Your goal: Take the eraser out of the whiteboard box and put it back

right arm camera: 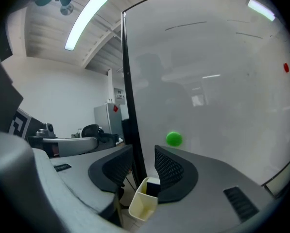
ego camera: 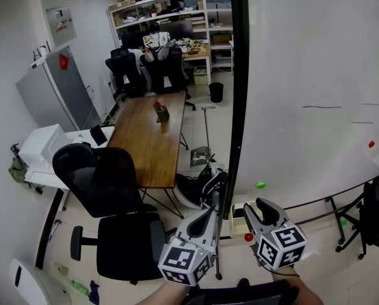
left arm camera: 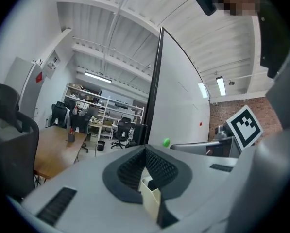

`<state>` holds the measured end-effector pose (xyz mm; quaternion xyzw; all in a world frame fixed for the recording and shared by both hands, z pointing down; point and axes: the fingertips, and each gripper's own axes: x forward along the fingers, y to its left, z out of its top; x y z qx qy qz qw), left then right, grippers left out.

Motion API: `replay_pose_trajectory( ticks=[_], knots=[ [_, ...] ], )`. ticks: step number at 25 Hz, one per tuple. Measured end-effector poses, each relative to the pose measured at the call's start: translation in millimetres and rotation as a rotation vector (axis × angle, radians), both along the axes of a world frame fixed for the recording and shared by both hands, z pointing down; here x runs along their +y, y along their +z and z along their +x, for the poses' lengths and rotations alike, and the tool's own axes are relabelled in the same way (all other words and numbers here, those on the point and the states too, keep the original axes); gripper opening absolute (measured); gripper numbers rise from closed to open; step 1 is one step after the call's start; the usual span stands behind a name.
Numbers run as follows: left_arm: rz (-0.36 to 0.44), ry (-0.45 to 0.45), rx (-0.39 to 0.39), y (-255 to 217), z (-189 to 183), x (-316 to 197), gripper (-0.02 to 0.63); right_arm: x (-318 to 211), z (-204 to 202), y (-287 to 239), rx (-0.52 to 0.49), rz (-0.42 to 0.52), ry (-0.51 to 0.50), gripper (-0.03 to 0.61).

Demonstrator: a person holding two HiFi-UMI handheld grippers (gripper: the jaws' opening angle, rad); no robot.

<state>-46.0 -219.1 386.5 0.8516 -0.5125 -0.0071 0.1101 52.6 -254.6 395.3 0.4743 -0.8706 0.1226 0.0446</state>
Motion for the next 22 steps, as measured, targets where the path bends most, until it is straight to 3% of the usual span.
replay_pose_trajectory(
  ticks=[7,9,18,22],
  knots=[
    [-0.043,-0.009,0.002,29.8,1.8,-19.1,0.028,-23.5,-2.6,53.1,0.057,-0.106,0.015,0.202],
    [-0.057,-0.01,-0.001,39.0,0.1,-27.9,0.028,-31.0,-5.3,64.6,0.078,-0.134,0.019,0.245],
    [-0.116,0.005,-0.03,83.0,1.4,-54.1,0.028,-55.8,-9.9,109.5,0.14,-0.234,0.061,0.249],
    [-0.14,0.01,-0.028,95.0,-0.8,-59.9,0.028,-59.2,-14.0,122.0,0.149,-0.273,0.072,0.285]
  ],
)
